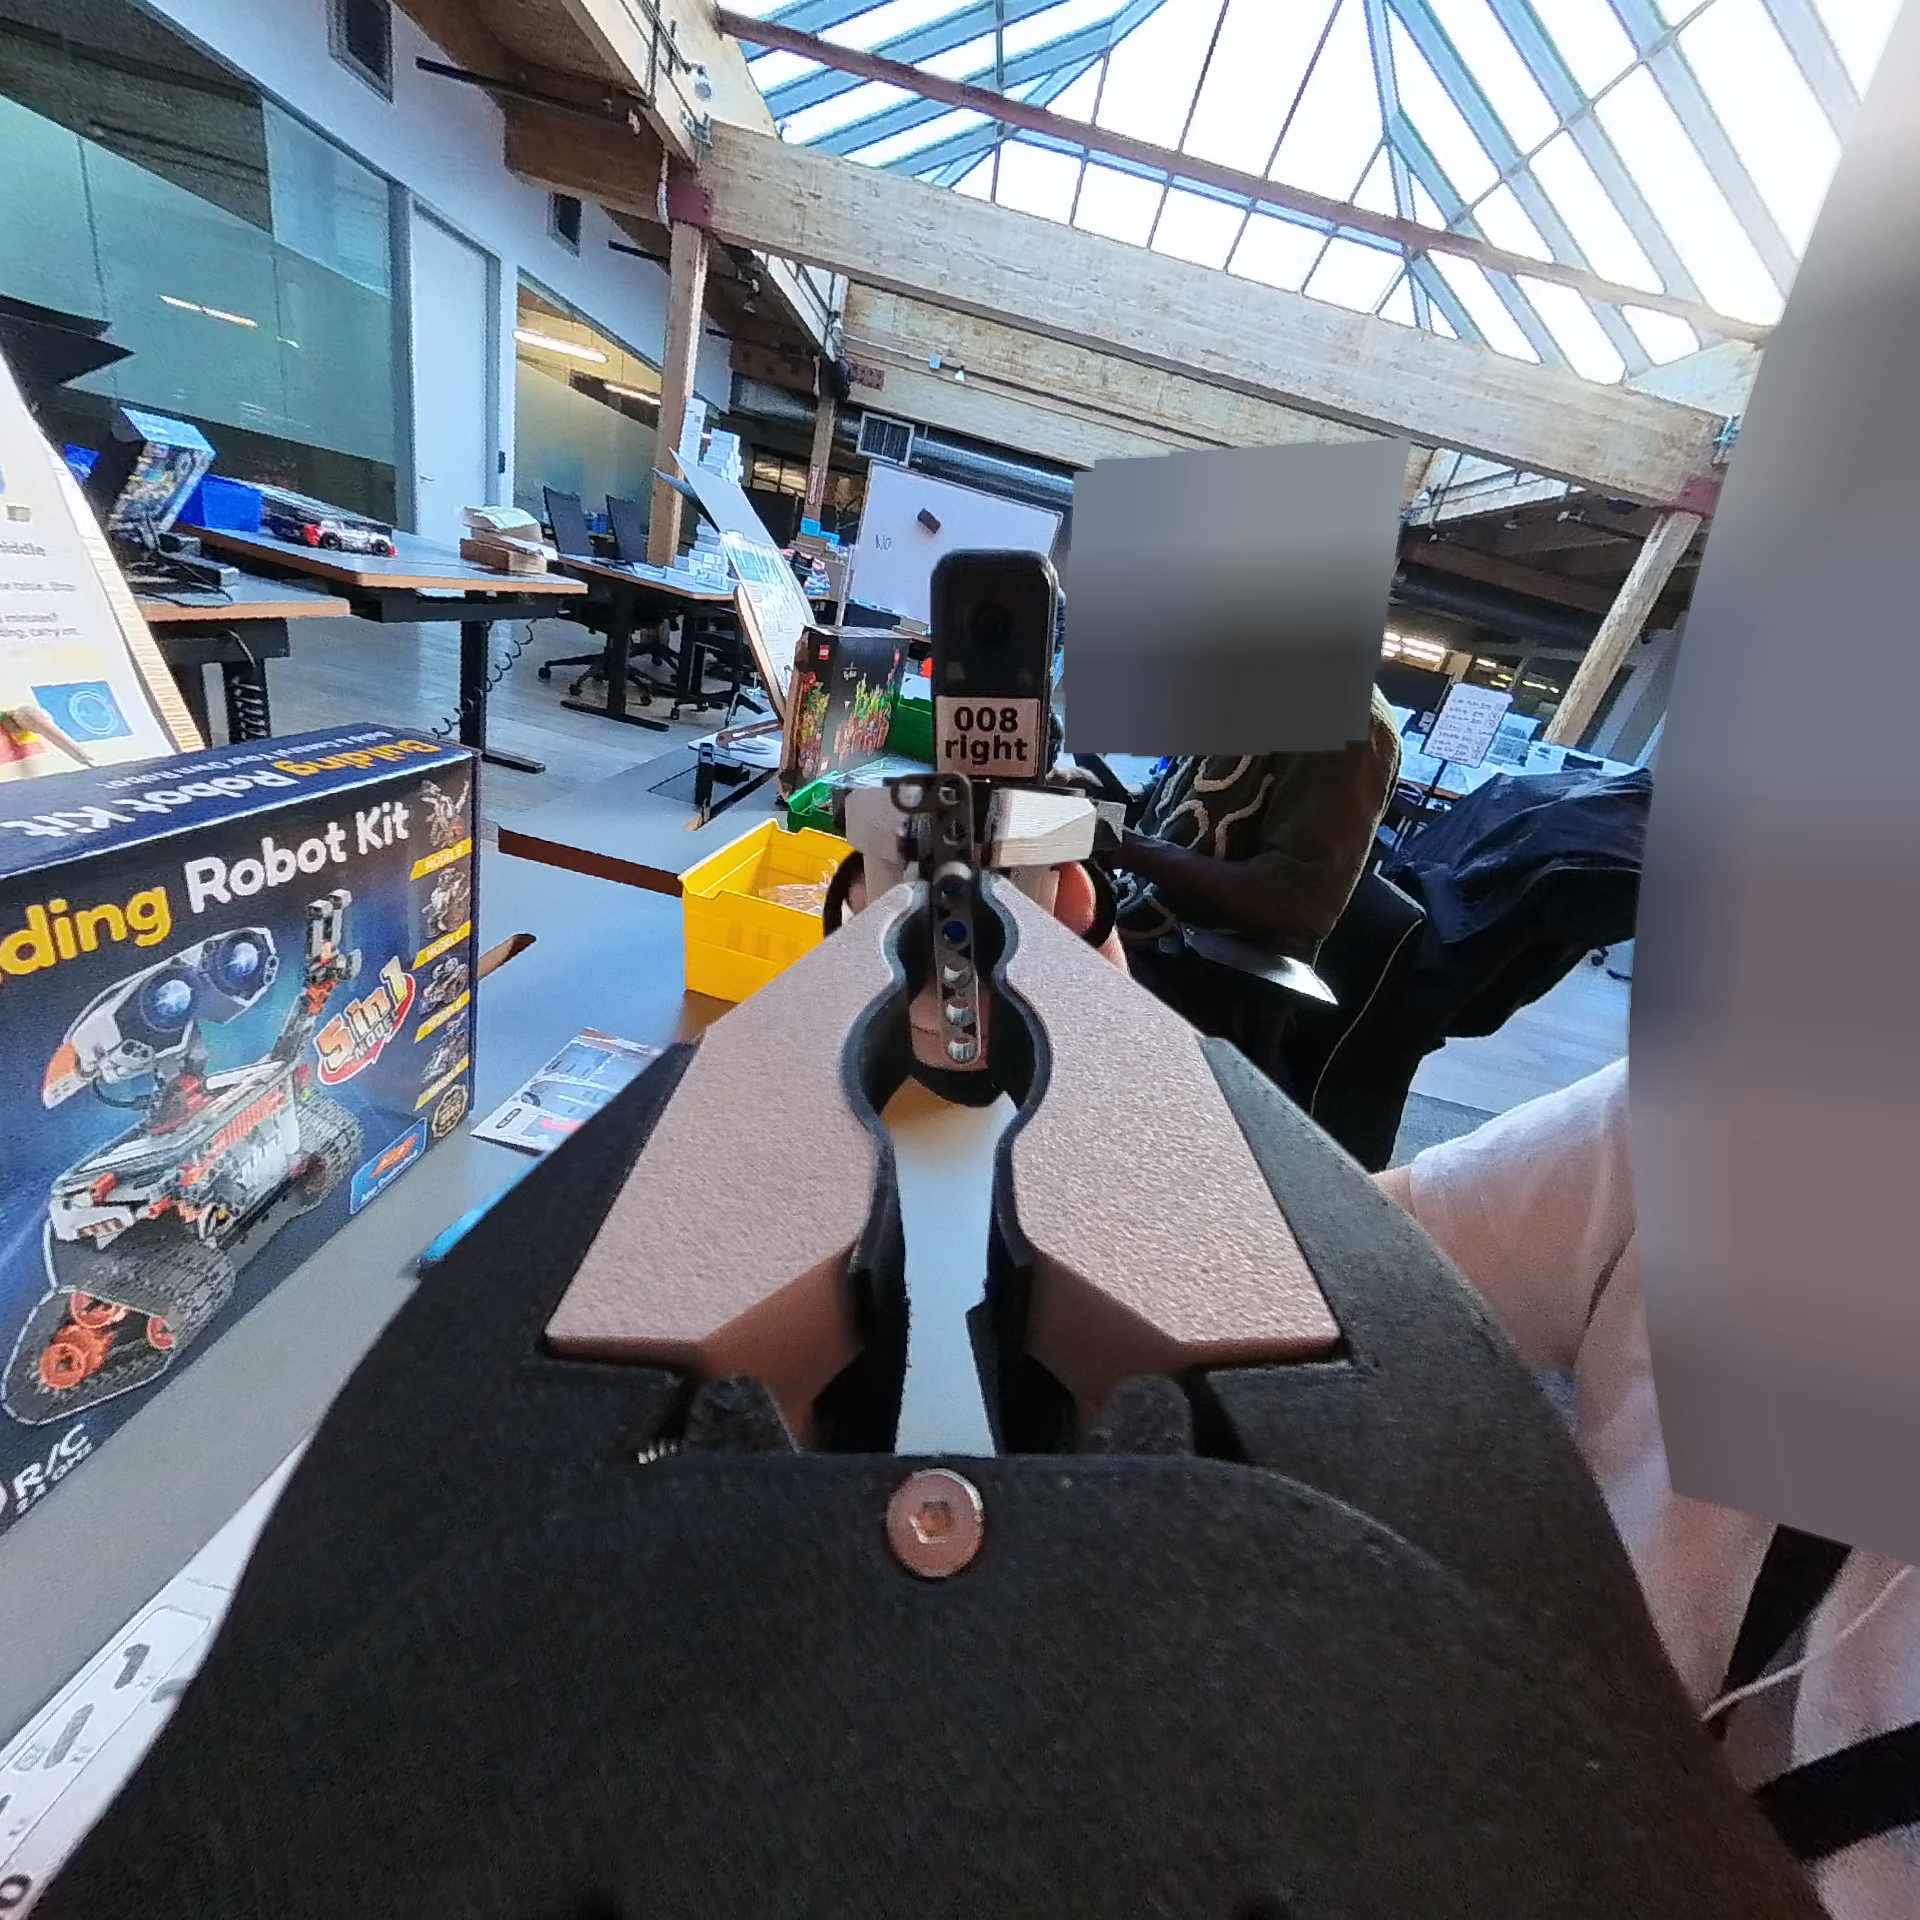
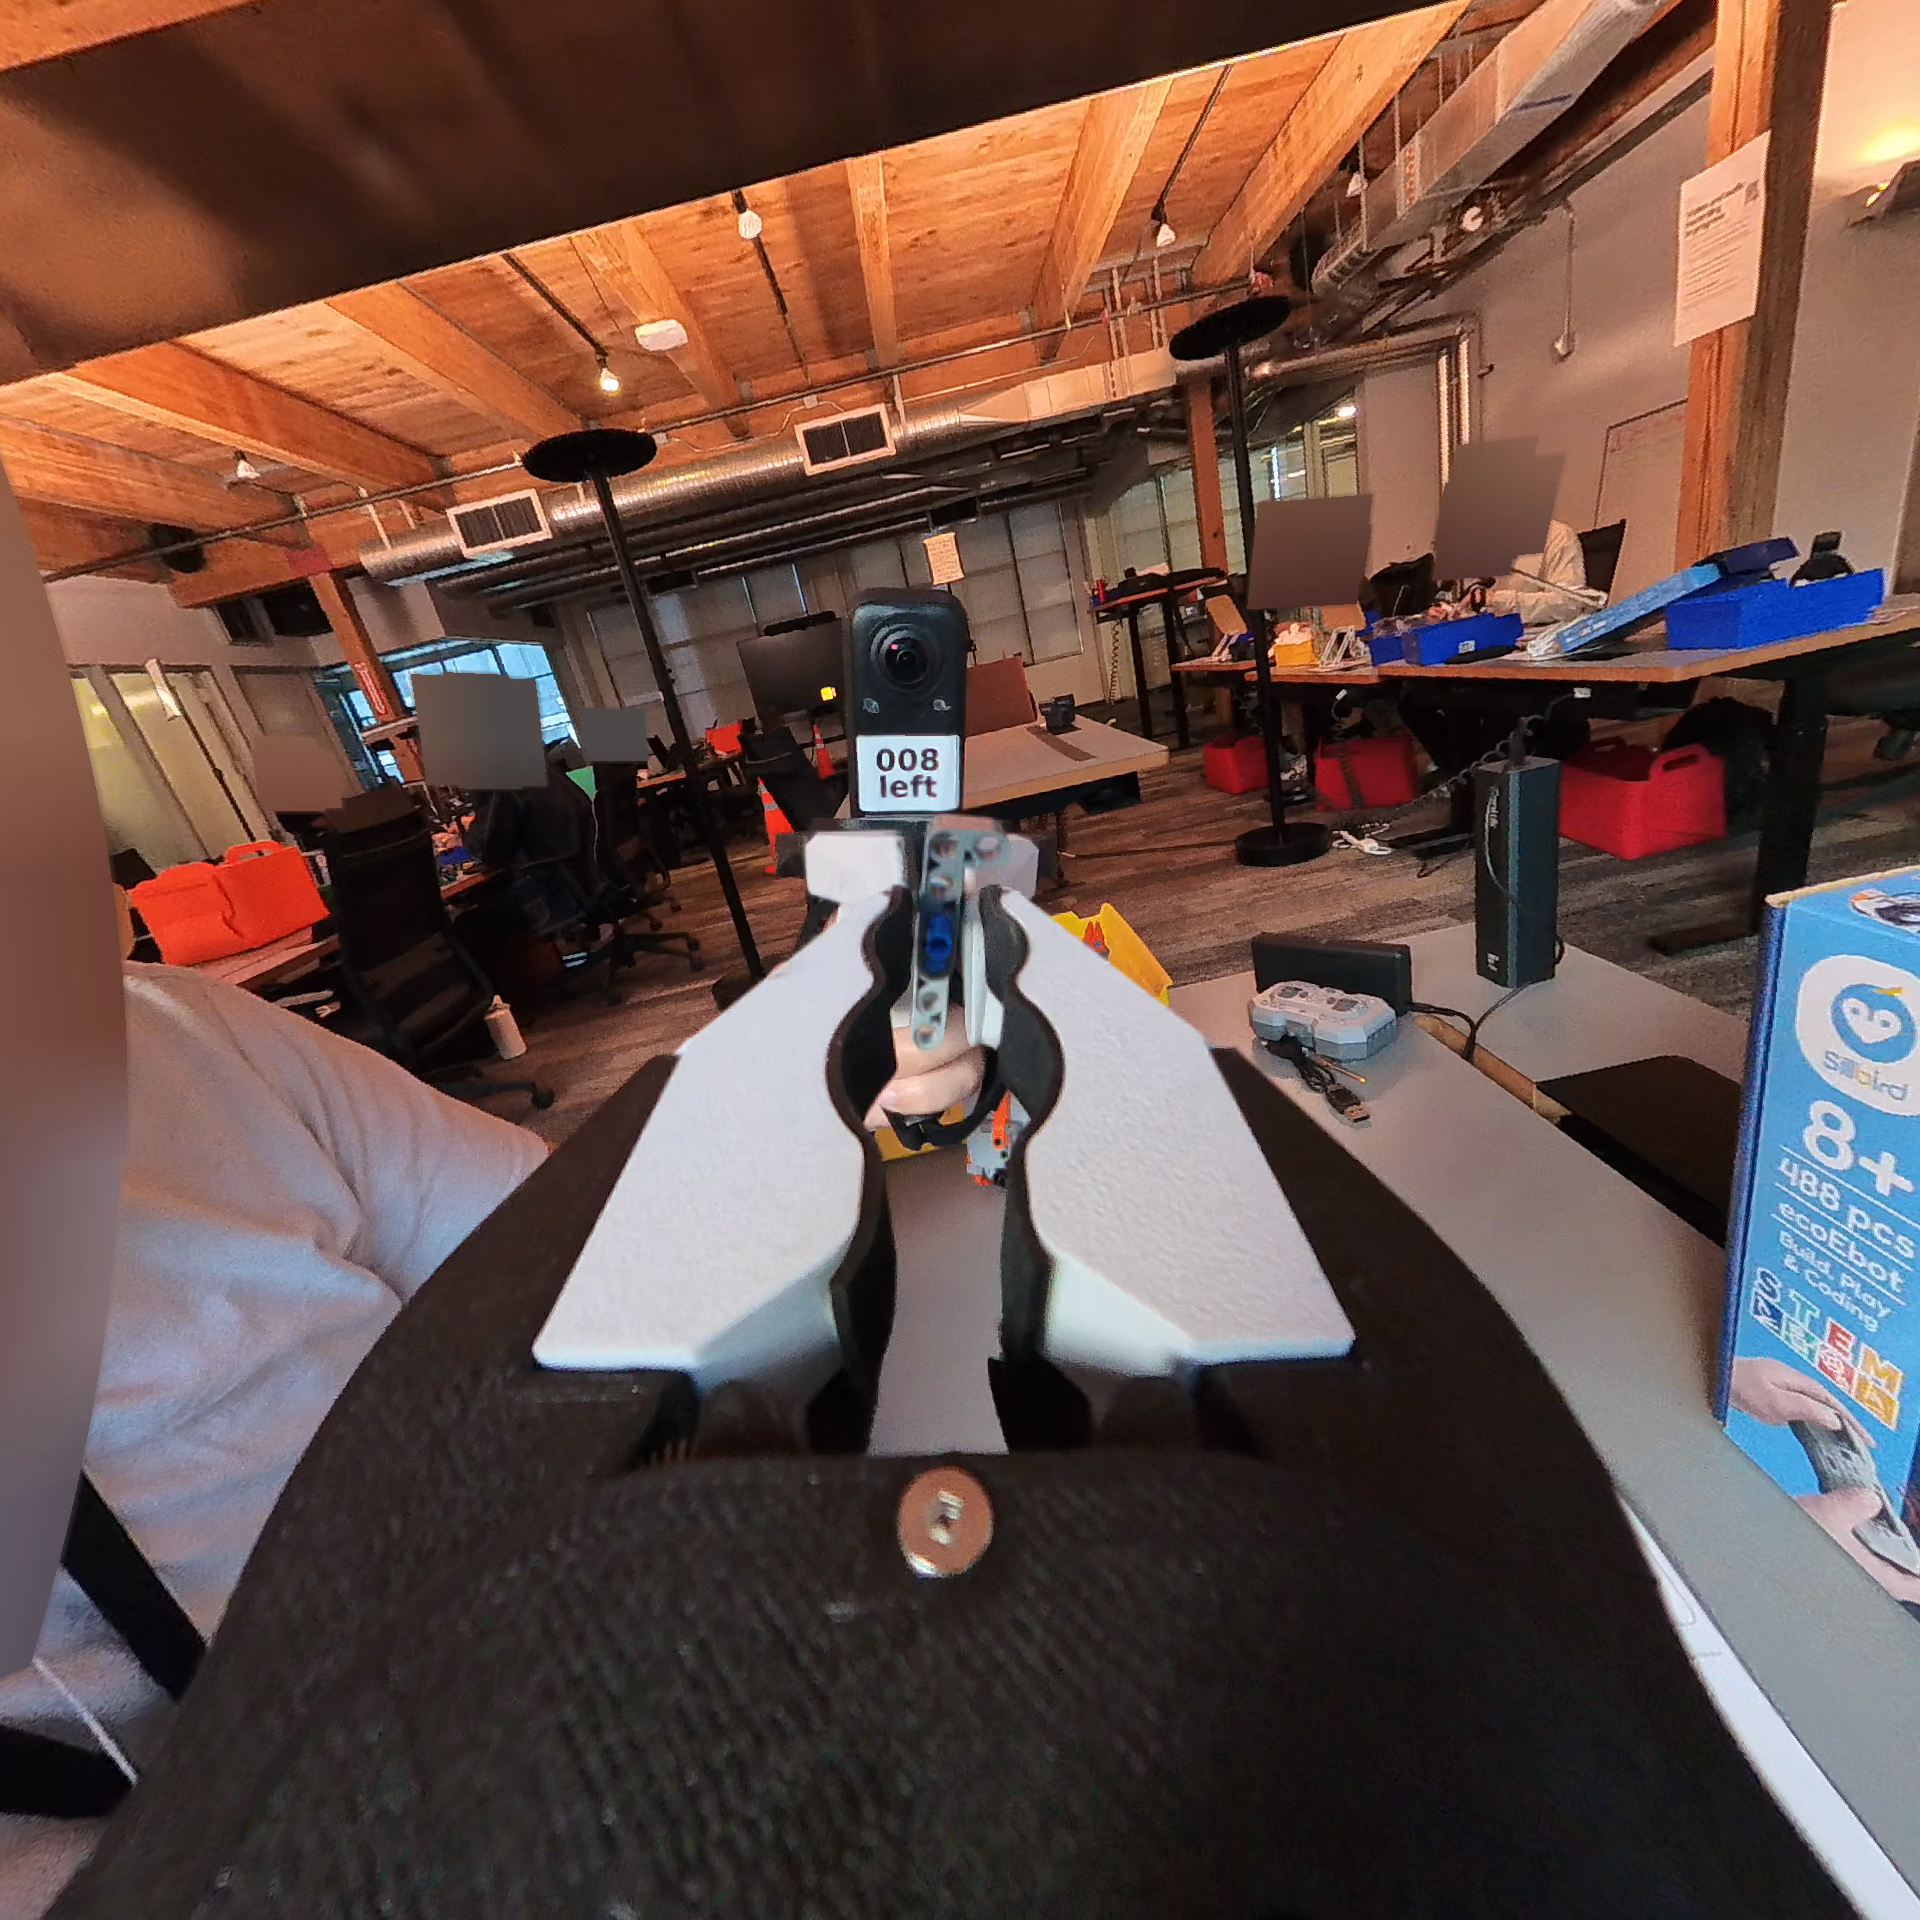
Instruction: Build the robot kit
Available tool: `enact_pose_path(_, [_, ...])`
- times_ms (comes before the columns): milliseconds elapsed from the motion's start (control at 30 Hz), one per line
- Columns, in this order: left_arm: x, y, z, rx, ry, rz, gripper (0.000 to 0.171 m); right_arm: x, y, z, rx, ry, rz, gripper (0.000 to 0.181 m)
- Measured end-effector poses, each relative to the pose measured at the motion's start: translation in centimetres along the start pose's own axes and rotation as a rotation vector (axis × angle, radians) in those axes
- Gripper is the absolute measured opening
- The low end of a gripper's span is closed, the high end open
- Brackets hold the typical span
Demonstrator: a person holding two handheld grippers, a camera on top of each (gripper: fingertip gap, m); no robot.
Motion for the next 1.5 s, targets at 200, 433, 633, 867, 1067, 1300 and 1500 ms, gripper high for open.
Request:
enact_pose_path(200, [-0.29,-0.01,-0.38,0.004,-0.007,0.002,0.005,0.23,-0.06,-0.24,-0.011,-0.018,0.023,0.006])
enact_pose_path(433, [-0.21,0.13,0.13,0.025,0.03,-0.002,0.005,0.3,0.05,-0.17,-0.034,-0.005,0.031,0.013])
enact_pose_path(633, [-0.23,0.21,-0.04,0.027,0.025,-0.013,0.005,0.21,-0.23,-0.53,-0.079,-0.018,0.071,0.006])
enact_pose_path(867, [-0.18,0.31,-0.04,0.033,0.034,-0.031,0.005,0.24,-0.36,-0.62,-0.062,-0.026,0.076,0.006])
enact_pose_path(1067, [0.04,0.39,0.06,0.032,0.014,-0.031,0.005,-0.03,-0.5,-0.58,-0.05,-0.012,0.077,0.006])
enact_pose_path(1300, [0.28,0.26,0.25,0.015,0.005,-0.01,0.005,-0.35,-0.34,-0.65,-0.084,0.014,0.079,0.006])
enact_pose_path(1500, [0.19,-0.08,-0.02,0.016,-0.001,0.006,0.005,-0.54,-0.01,-0.6,-0.11,0.05,0.081,0.01])
Point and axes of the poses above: each gripper's, where its closed fingertips meet, x back along the fingers, z out of its top, y = z × x across the jaws, the point moved 2 cm from there along x, back along the fingers, and after that the axes turned 10 degrees about y, right-handed, at the moved point
